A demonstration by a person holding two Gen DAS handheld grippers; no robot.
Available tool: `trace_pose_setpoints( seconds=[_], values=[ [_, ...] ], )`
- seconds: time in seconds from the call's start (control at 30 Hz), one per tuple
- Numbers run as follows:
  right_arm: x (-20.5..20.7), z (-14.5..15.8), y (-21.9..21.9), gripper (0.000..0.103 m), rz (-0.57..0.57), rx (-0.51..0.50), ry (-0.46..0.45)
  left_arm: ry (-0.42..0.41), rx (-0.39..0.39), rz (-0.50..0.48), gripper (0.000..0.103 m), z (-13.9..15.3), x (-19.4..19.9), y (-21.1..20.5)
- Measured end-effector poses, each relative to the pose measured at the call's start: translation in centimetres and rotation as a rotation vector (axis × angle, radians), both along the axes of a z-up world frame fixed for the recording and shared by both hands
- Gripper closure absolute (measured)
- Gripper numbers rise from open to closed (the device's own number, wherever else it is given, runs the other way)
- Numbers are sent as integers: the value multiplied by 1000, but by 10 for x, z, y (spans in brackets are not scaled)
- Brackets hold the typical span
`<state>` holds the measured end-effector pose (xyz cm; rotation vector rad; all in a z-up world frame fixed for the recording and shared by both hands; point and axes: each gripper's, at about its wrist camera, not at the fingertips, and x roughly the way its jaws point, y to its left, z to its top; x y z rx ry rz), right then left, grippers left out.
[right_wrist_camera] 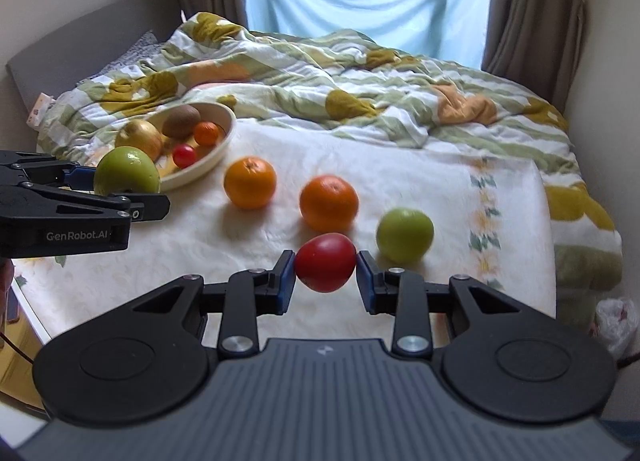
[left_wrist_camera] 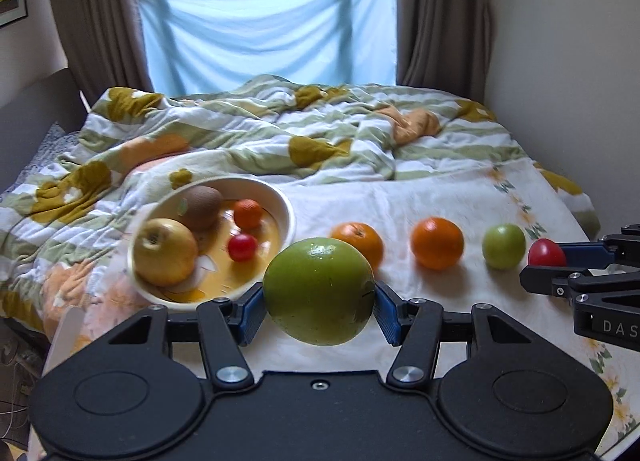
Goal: Organize fruits
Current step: 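Carry the green apple and red tomato in both tools over the white bowl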
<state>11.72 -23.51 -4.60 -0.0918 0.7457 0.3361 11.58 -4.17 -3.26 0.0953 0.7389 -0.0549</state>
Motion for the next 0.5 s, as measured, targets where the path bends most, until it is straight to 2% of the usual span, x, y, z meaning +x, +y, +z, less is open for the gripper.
trace_pose_setpoints(
  seconds=[0.23,0.5],
  values=[
    [27,20,33,55,77,2,-24,-4,10,70,42,10,18,36],
    [68,22,84,55,132,3,-1,43,7,98,42,-3,52,73]
  ],
)
